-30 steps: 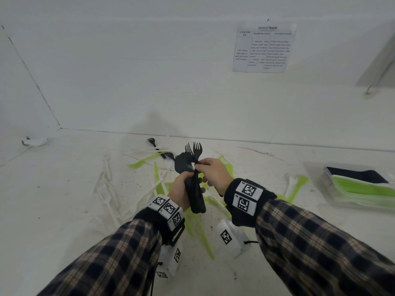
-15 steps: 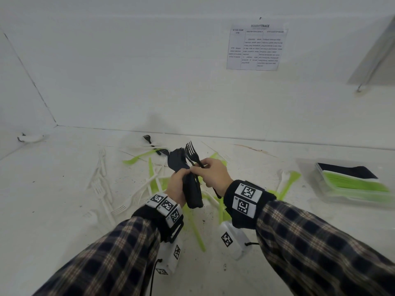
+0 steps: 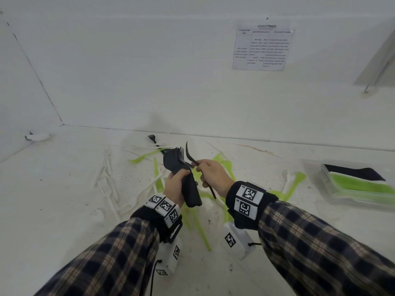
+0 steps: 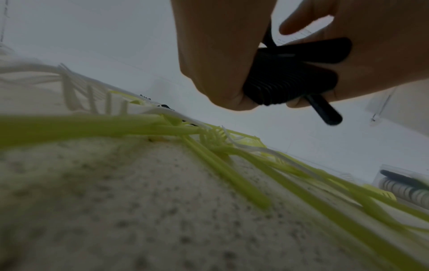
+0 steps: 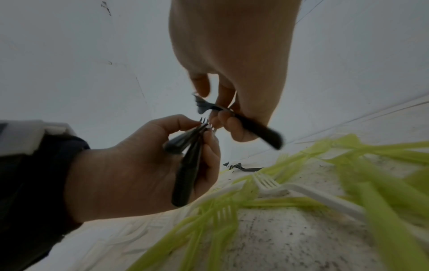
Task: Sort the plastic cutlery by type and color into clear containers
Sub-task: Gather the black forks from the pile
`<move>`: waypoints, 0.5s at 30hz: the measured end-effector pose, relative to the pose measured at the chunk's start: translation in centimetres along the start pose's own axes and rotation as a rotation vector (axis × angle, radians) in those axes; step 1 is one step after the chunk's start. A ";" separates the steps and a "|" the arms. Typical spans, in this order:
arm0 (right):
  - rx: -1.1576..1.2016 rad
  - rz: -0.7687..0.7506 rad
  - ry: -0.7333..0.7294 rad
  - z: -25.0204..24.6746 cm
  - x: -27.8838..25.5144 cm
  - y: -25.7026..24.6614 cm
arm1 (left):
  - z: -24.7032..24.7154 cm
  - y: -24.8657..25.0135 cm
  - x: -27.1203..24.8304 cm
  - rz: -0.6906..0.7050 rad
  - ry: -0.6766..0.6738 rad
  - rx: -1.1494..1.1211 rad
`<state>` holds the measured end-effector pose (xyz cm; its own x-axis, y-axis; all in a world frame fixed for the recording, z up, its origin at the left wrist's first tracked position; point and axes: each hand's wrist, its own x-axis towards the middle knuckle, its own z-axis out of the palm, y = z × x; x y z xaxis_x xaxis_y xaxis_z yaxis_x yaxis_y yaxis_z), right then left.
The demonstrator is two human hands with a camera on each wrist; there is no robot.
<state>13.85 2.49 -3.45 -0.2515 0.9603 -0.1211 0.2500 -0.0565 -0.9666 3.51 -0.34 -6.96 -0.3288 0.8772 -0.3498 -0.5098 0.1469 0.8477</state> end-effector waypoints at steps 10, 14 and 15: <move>-0.123 -0.134 0.074 2.3 1.0 0.1 | -1.0 1.2 0.7 -0.060 -0.059 -0.029; -0.183 -0.160 0.063 2.8 1.1 -0.1 | -1.4 1.9 1.3 -0.119 -0.101 -0.065; -0.187 -0.174 0.050 2.9 1.0 -0.2 | -1.6 2.0 1.4 -0.122 -0.117 -0.117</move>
<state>10.83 2.71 -4.01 -0.2603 0.9637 0.0592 0.3767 0.1578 -0.9128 0.82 0.43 -6.40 -0.1678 0.9042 -0.3926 -0.6311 0.2074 0.7475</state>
